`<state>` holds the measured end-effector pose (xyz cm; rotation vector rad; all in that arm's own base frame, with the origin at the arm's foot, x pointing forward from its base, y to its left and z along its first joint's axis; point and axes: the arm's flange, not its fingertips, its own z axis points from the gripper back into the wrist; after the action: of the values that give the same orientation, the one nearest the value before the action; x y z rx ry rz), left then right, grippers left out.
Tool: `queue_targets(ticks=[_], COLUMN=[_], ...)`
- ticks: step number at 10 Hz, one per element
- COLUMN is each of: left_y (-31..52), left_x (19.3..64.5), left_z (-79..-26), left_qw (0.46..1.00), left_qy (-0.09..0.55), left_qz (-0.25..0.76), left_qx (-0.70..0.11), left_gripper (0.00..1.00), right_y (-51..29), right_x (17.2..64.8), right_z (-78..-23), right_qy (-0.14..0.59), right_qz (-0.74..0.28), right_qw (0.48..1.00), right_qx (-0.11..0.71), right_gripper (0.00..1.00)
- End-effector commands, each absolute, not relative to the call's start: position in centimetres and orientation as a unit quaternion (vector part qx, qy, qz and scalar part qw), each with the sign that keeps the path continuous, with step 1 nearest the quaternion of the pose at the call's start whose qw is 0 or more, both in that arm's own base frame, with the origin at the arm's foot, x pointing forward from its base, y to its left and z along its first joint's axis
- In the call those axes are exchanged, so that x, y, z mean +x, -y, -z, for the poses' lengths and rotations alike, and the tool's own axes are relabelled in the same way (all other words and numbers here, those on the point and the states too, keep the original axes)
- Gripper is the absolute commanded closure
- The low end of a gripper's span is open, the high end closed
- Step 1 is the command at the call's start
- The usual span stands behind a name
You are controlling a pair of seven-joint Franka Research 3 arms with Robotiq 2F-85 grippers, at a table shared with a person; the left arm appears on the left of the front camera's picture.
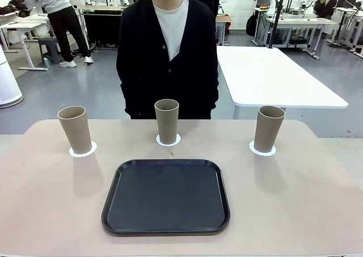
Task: Place coasters on the table and set cups on them.
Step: Take one Reusable plastic cup from the Flat Tray and place it on a coaster set by the human.
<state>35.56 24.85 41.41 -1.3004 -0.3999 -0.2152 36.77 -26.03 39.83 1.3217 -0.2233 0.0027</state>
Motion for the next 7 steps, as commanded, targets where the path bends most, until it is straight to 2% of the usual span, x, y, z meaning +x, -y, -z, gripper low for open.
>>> queue_targets(ticks=[1, 7], left_y=[-24.84, -24.84], left_x=[35.54, 35.54], left_z=[-41.62, -41.62], left_qw=[0.769, 0.769], left_qy=[0.191, 0.191], left_qz=[0.098, 0.098], left_qx=[-0.602, -0.602], left_gripper=[0.0, 0.0], right_y=[25.7, 25.7], right_x=[36.97, 36.97], right_z=[-39.38, -39.38], right_qy=[0.093, 0.093], right_qz=[0.009, 0.009], right_qw=[0.785, 0.785], right_qx=[0.613, 0.613], right_gripper=[0.0, 0.0])
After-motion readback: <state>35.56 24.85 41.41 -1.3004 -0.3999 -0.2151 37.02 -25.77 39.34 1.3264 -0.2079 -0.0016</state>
